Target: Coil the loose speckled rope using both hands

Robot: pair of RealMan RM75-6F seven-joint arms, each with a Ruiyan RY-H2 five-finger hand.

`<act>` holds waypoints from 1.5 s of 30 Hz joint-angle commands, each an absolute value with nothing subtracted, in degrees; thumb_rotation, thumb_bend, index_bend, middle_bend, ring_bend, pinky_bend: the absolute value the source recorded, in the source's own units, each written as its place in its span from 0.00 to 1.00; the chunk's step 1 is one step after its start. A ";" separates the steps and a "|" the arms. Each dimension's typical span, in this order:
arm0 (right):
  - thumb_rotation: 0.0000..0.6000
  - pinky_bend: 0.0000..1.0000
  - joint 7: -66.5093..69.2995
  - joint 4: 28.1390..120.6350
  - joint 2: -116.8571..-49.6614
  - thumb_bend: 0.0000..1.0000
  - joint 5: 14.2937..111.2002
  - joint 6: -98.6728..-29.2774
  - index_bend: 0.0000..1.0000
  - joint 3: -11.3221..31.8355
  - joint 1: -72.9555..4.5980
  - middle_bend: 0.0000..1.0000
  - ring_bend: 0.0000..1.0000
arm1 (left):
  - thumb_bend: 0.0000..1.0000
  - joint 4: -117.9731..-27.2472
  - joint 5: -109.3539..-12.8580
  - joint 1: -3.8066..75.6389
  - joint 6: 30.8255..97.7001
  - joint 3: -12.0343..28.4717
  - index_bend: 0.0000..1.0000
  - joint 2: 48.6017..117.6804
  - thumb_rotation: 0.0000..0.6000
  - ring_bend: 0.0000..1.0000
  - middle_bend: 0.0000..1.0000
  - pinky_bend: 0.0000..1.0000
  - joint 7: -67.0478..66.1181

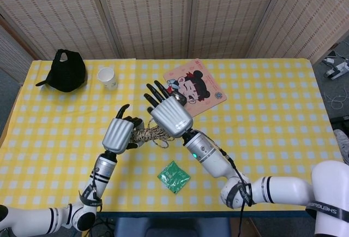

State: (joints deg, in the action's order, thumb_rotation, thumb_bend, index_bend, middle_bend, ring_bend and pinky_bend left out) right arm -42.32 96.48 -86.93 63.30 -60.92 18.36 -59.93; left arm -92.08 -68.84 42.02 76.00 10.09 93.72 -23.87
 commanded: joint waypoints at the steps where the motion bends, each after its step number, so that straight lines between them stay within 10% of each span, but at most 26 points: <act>1: 1.00 0.00 -41.18 95.49 -86.86 0.52 63.49 -61.03 0.65 18.00 -59.70 0.21 0.00 | 0.24 -94.27 -70.46 41.43 75.26 10.54 0.75 93.15 1.00 0.54 0.79 0.09 -20.55; 45: 1.00 0.00 -20.80 84.31 -85.88 0.53 68.71 -57.35 0.65 12.24 -52.84 0.21 0.00 | 0.24 -99.67 -75.22 37.75 75.45 20.04 0.76 88.85 1.00 0.54 0.79 0.09 5.23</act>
